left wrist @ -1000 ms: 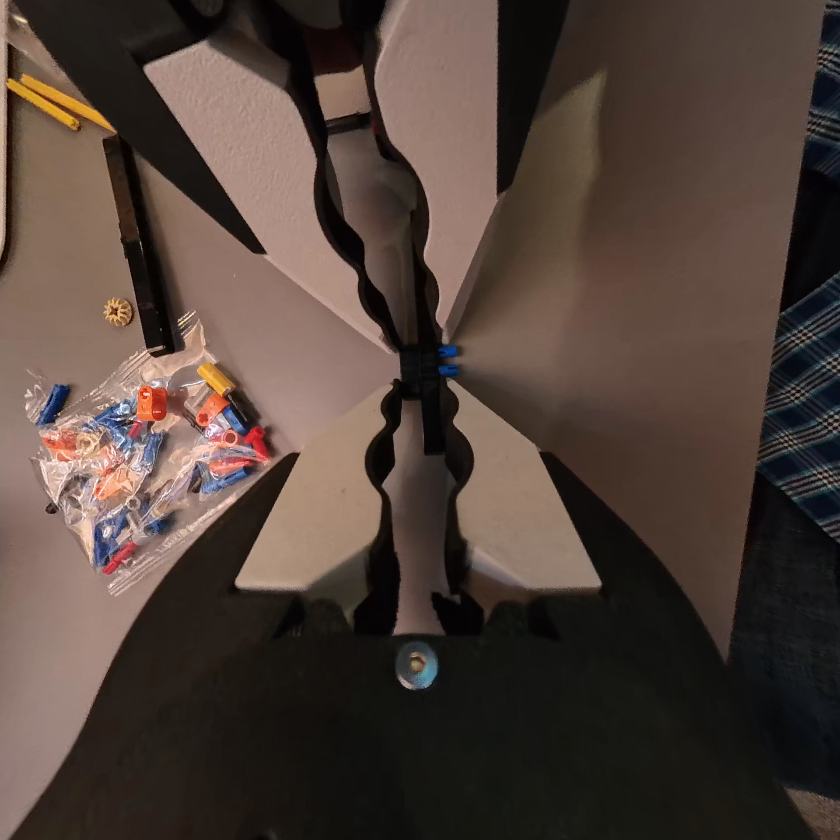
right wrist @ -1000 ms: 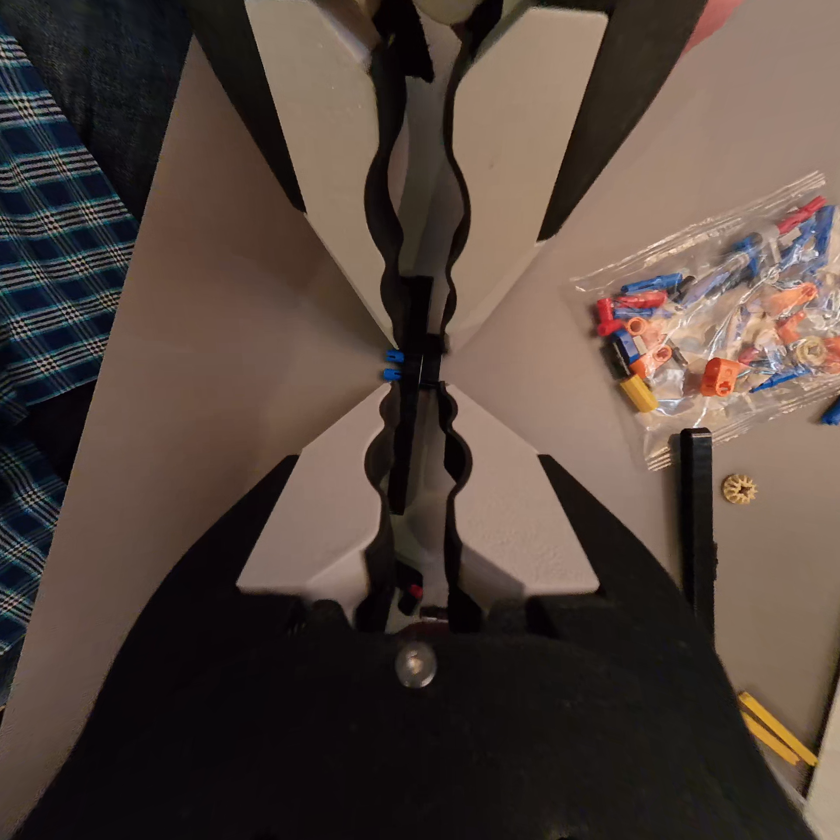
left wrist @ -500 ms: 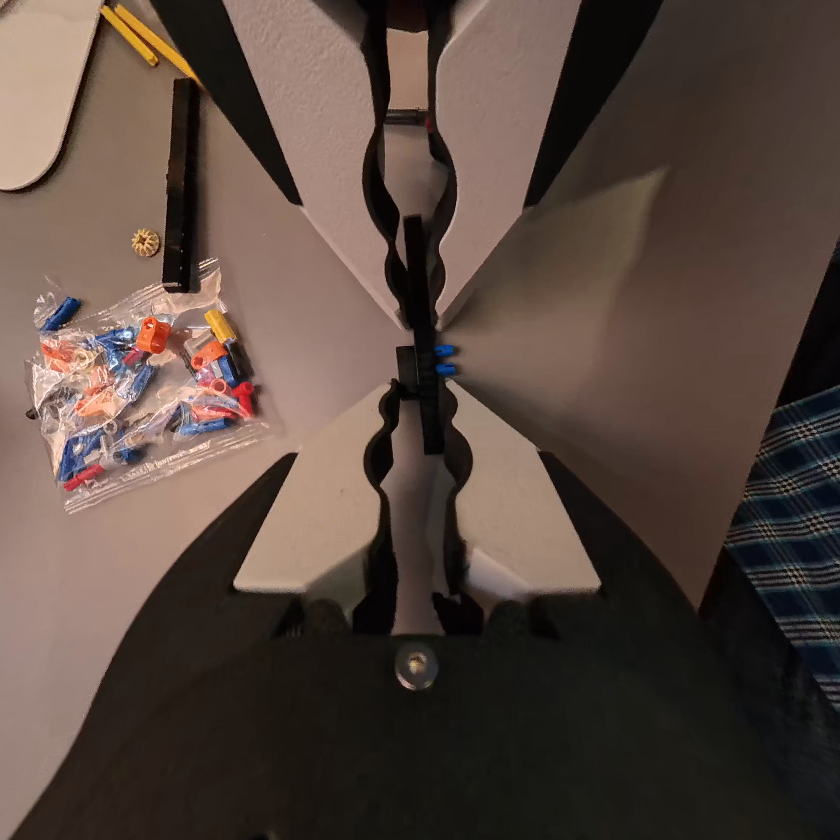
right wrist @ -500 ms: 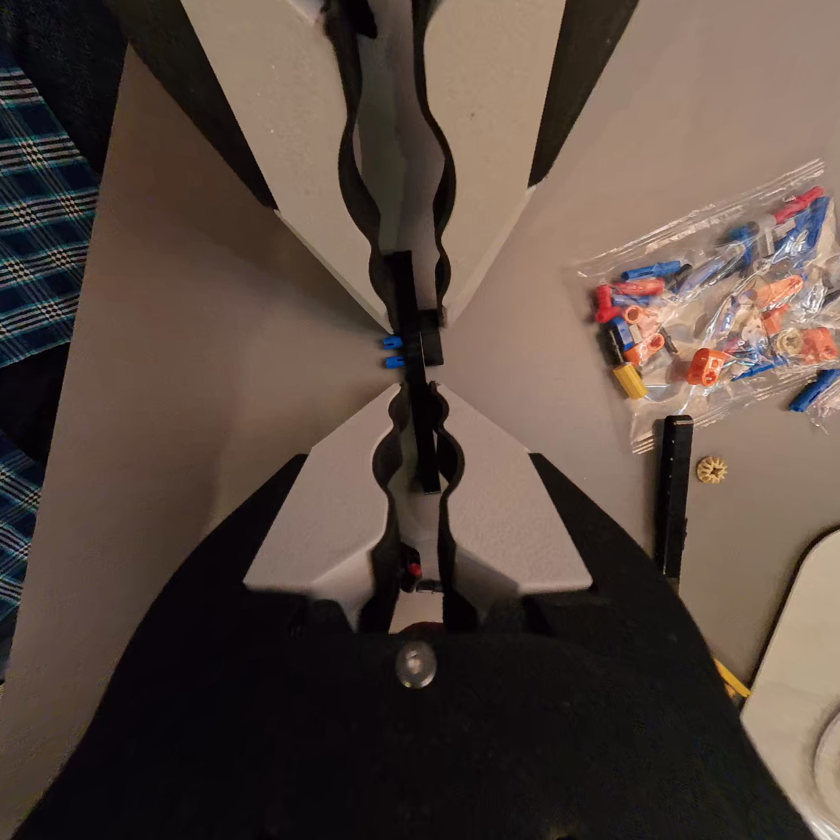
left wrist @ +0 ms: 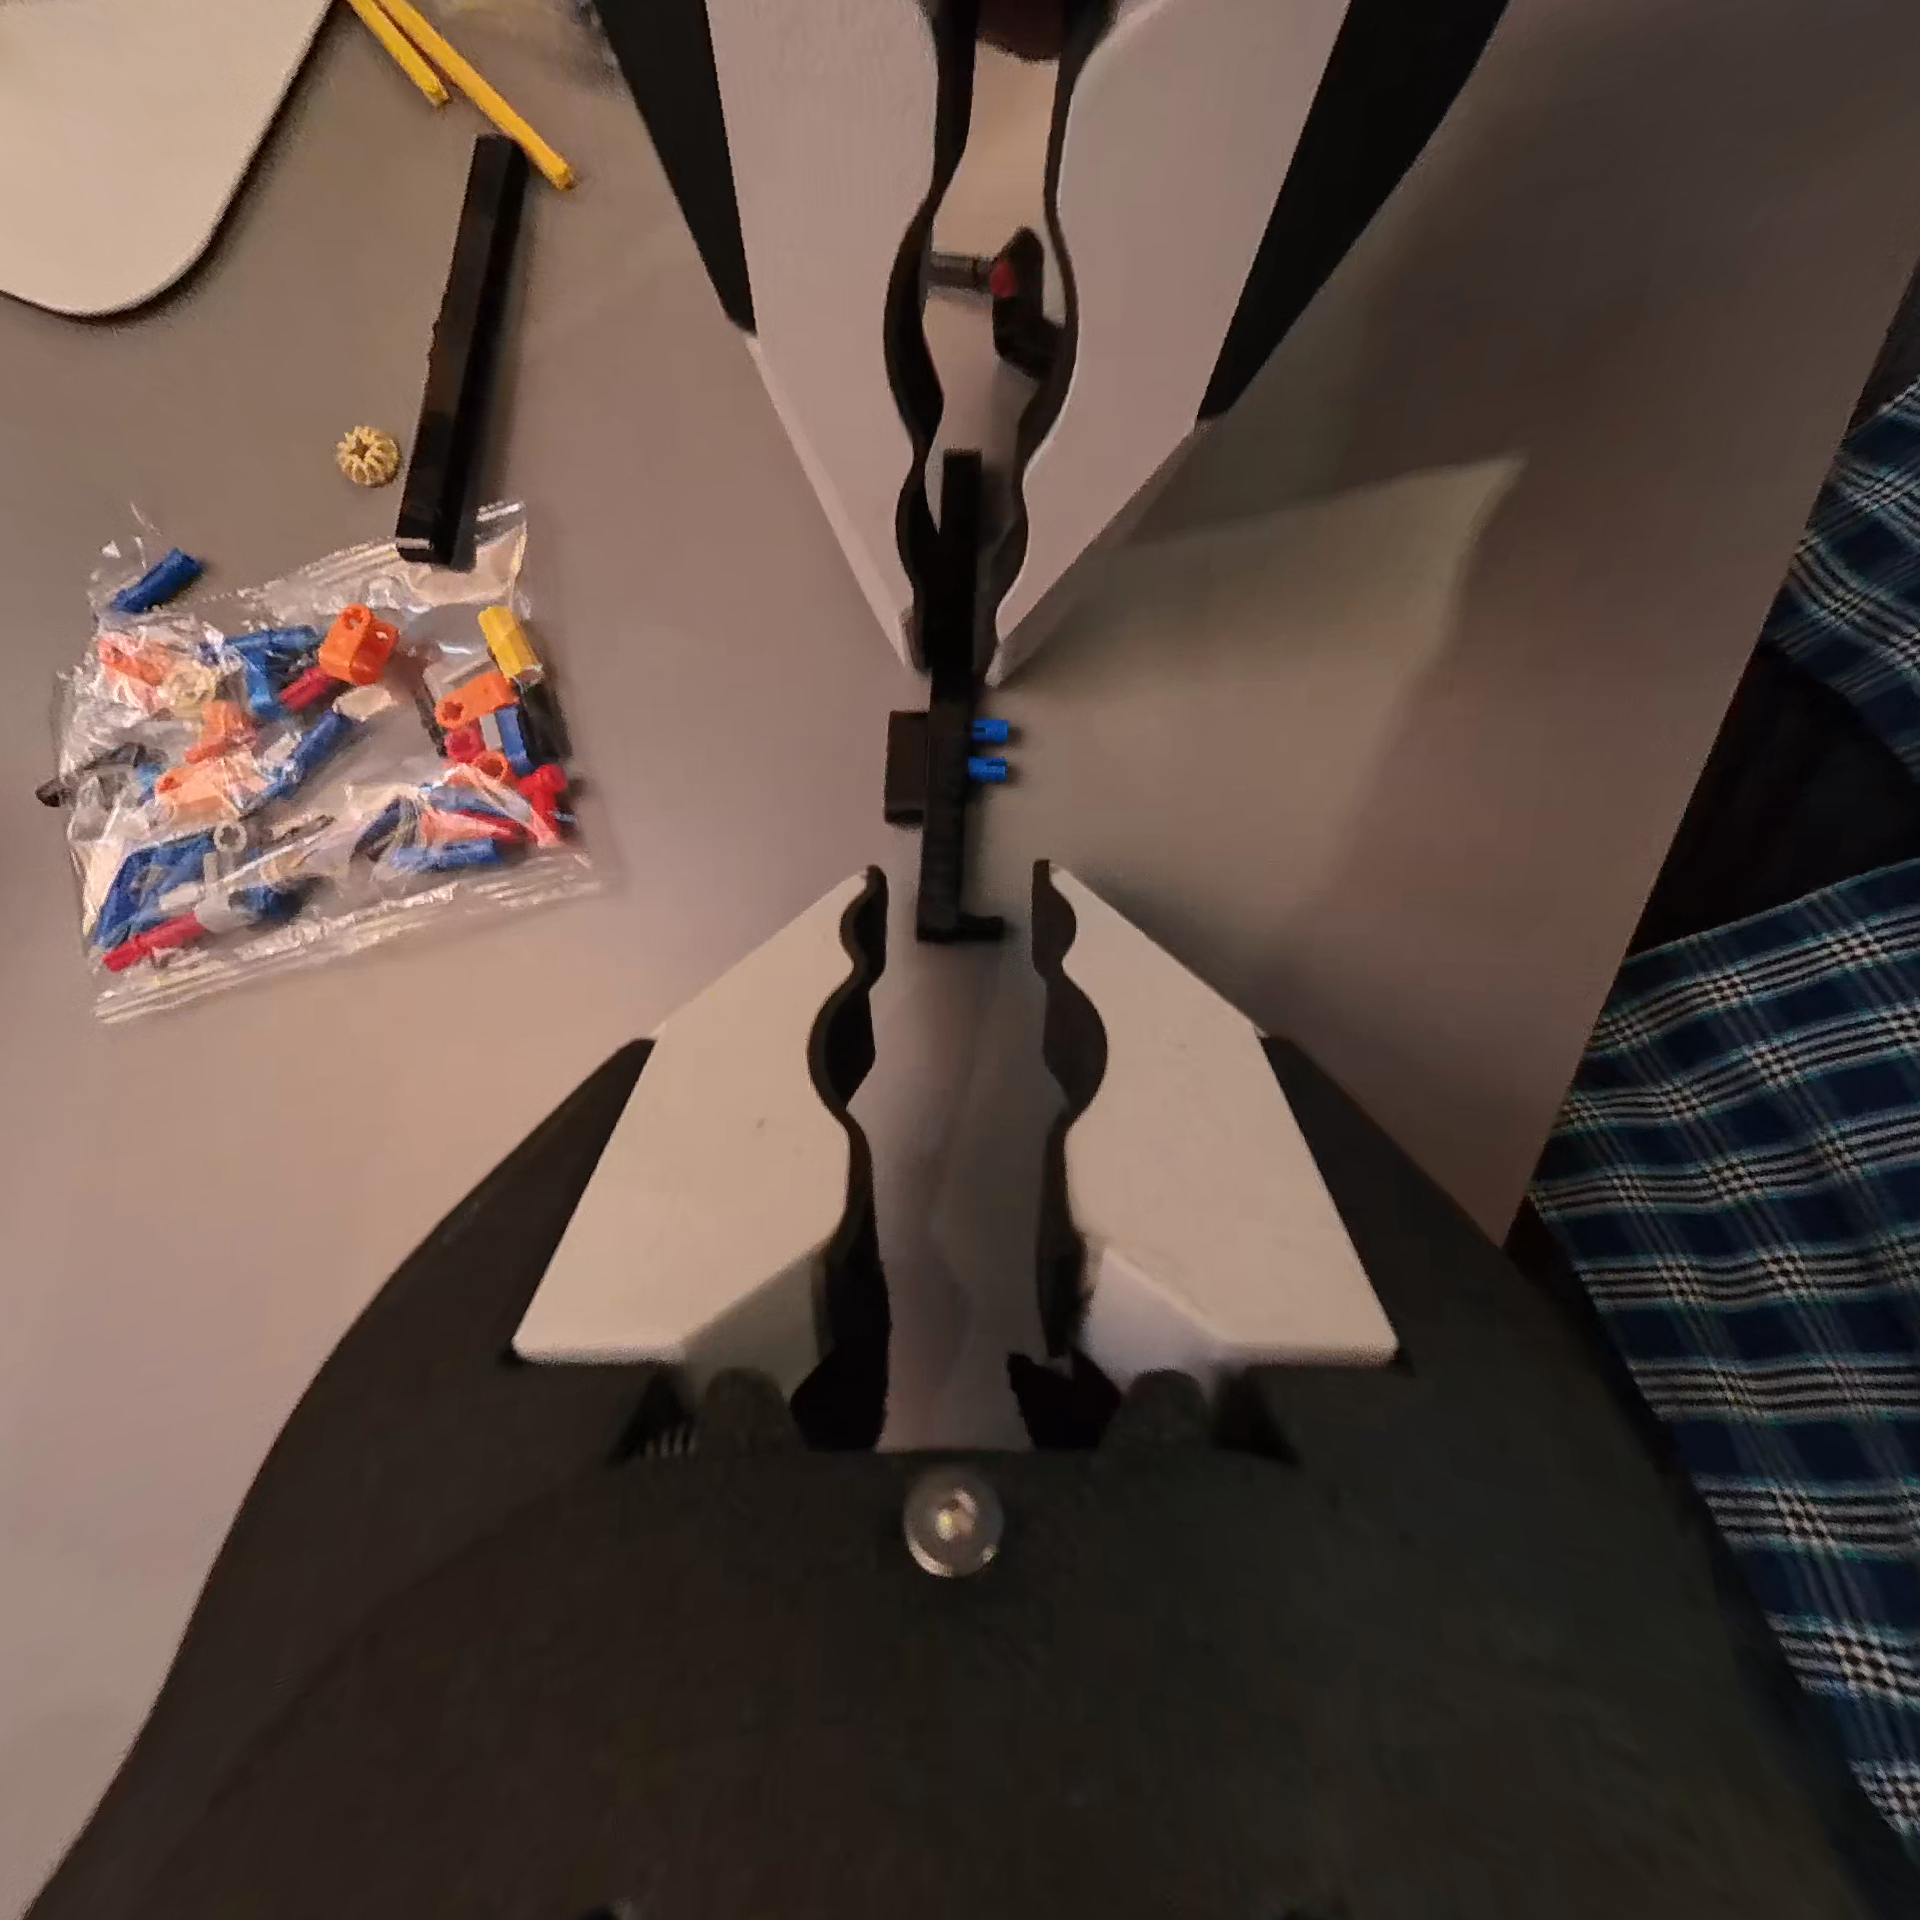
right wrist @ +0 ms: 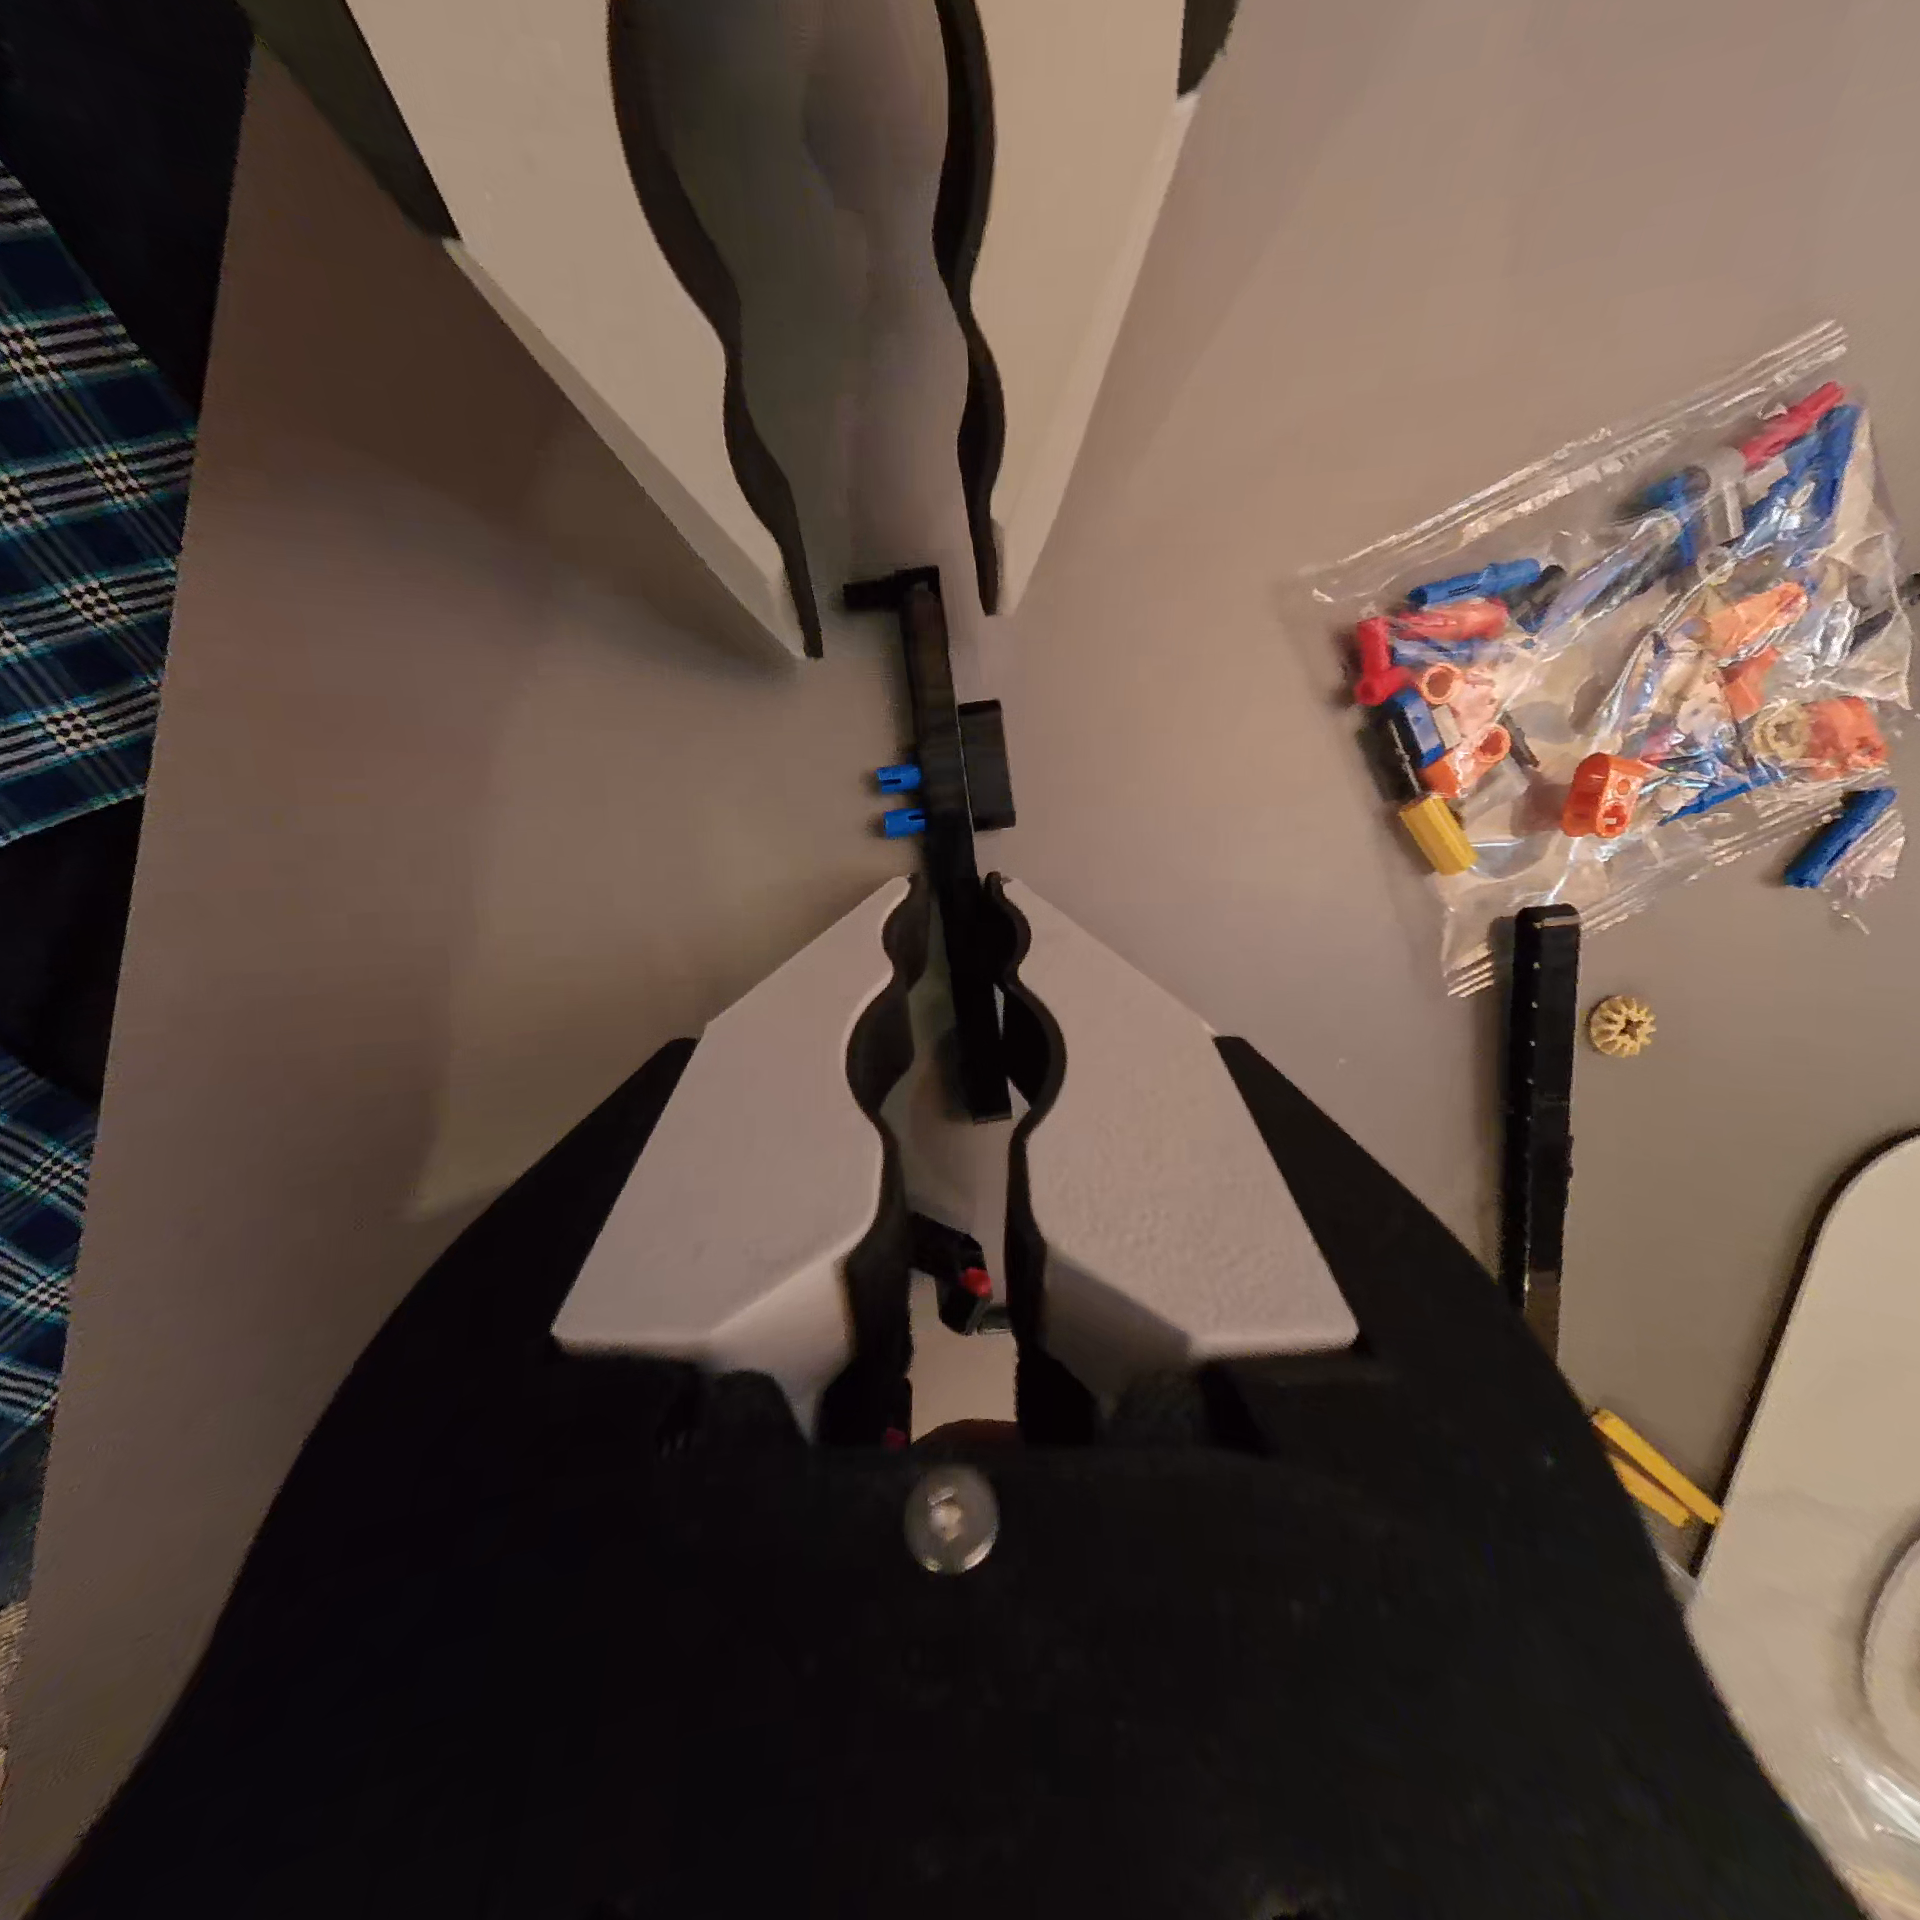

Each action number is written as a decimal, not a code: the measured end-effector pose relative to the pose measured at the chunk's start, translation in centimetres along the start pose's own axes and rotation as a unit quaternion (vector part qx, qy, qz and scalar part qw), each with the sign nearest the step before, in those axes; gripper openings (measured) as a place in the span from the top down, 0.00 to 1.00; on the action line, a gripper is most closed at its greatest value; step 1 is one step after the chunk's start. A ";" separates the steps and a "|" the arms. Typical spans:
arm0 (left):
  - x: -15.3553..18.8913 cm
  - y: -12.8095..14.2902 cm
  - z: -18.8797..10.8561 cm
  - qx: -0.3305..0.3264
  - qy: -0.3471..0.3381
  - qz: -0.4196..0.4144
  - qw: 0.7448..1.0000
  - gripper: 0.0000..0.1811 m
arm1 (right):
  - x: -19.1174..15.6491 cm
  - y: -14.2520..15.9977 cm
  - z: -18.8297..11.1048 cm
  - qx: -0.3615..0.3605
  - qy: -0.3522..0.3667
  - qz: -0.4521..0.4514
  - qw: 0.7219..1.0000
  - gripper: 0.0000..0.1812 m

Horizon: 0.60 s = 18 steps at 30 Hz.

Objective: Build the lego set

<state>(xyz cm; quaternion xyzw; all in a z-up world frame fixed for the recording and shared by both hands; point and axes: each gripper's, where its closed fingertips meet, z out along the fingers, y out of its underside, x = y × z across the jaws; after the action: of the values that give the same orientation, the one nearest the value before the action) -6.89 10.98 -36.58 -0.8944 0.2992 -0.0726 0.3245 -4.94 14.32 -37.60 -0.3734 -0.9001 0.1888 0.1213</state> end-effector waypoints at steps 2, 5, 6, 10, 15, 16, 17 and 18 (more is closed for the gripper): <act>0.3 0.5 0.1 -0.009 0.004 -0.003 1.000 0.87 | -0.1 0.1 0.0 -0.002 0.001 0.003 1.000 0.96; 0.3 0.7 0.0 -0.014 0.002 0.000 1.000 0.92 | -0.4 0.1 0.0 -0.006 0.000 0.006 1.000 0.97; 0.3 0.7 -0.1 -0.019 0.001 0.004 1.000 0.94 | -0.3 0.1 0.0 -0.009 0.001 0.005 1.000 0.97; 0.7 0.8 -0.2 -0.024 0.001 0.004 1.000 0.95 | -0.2 0.1 0.0 -0.020 0.005 0.003 1.000 0.97; 1.4 0.9 -0.3 -0.019 0.006 -0.001 1.000 0.92 | -0.3 0.0 0.0 -0.025 0.006 0.004 1.000 0.97; 1.4 1.1 -0.3 -0.022 0.004 -0.003 1.000 0.92 | -0.2 0.0 0.0 -0.026 0.007 0.003 1.000 0.97; 1.5 1.2 -0.4 -0.019 0.006 -0.003 1.000 0.92 | -0.2 0.0 0.0 -0.028 0.010 0.002 1.000 0.97; 1.6 1.2 -0.4 -0.019 0.009 -0.006 1.000 0.92 | -0.2 -0.1 0.1 -0.029 0.012 0.000 1.000 0.96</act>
<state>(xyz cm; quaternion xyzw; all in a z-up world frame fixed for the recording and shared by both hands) -6.36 9.10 -37.14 -0.9013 0.2980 -0.0769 0.3049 -4.90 14.15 -37.63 -0.3788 -0.9038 0.1581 0.1211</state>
